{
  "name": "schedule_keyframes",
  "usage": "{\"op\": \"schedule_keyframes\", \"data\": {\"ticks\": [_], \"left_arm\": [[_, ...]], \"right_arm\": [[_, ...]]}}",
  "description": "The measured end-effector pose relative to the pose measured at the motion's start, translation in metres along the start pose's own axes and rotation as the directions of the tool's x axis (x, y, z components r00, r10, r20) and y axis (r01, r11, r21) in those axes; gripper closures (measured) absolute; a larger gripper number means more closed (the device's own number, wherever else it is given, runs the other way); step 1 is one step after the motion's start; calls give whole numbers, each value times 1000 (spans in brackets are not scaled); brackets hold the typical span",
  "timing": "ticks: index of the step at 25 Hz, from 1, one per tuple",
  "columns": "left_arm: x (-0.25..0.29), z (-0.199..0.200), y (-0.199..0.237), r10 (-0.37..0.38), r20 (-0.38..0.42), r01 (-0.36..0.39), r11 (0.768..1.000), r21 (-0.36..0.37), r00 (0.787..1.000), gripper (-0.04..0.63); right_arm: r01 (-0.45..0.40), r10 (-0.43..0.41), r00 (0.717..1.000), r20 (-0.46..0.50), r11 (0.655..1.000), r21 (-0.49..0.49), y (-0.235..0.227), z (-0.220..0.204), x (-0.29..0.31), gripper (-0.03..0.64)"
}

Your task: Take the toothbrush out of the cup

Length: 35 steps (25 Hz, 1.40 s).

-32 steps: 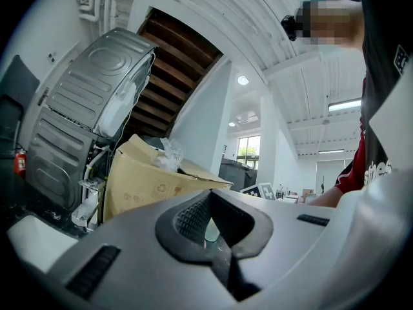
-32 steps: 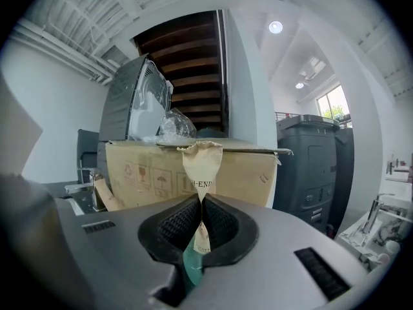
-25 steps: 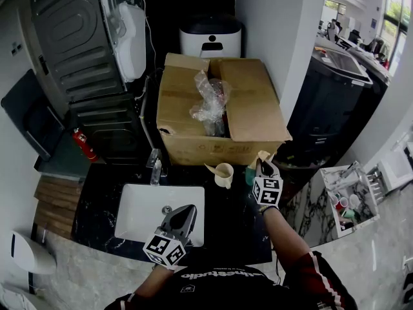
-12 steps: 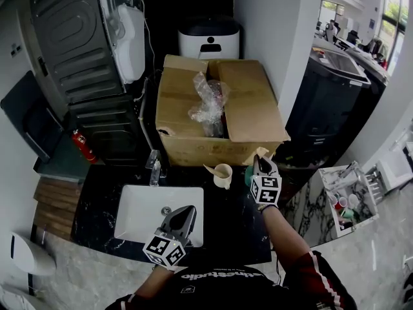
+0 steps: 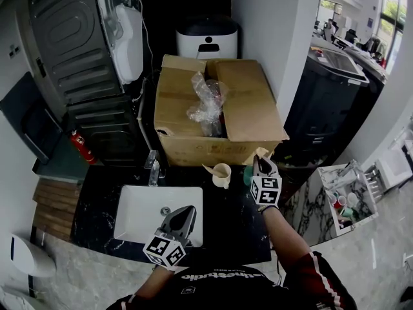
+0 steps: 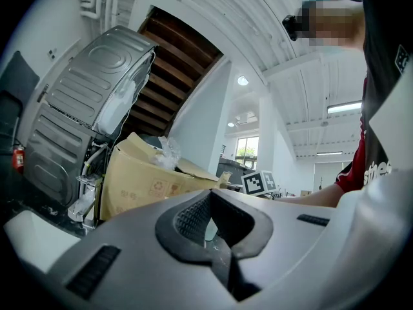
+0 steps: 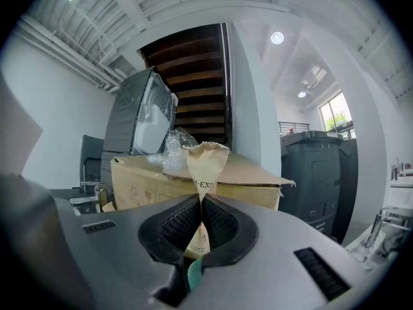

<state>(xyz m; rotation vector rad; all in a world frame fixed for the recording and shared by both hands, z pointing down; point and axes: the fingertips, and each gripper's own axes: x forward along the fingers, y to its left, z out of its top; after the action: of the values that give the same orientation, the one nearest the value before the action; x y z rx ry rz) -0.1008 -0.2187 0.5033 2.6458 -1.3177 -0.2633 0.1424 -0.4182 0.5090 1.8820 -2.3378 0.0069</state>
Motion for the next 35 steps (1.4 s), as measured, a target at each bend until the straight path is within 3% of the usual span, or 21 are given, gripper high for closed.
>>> {"op": "schedule_keyframes", "data": {"ticks": [19, 35], "left_arm": [[-1, -3, -3, -2, -4, 2, 1000, -3, 1000, 581], [2, -6, -10, -22, -5, 22, 1000, -9, 1000, 581]], "right_arm": [[-114, 115, 993, 34, 993, -20, 43, 6, -70, 577], [-217, 214, 975, 59, 975, 40, 96, 2, -160, 577]]}}
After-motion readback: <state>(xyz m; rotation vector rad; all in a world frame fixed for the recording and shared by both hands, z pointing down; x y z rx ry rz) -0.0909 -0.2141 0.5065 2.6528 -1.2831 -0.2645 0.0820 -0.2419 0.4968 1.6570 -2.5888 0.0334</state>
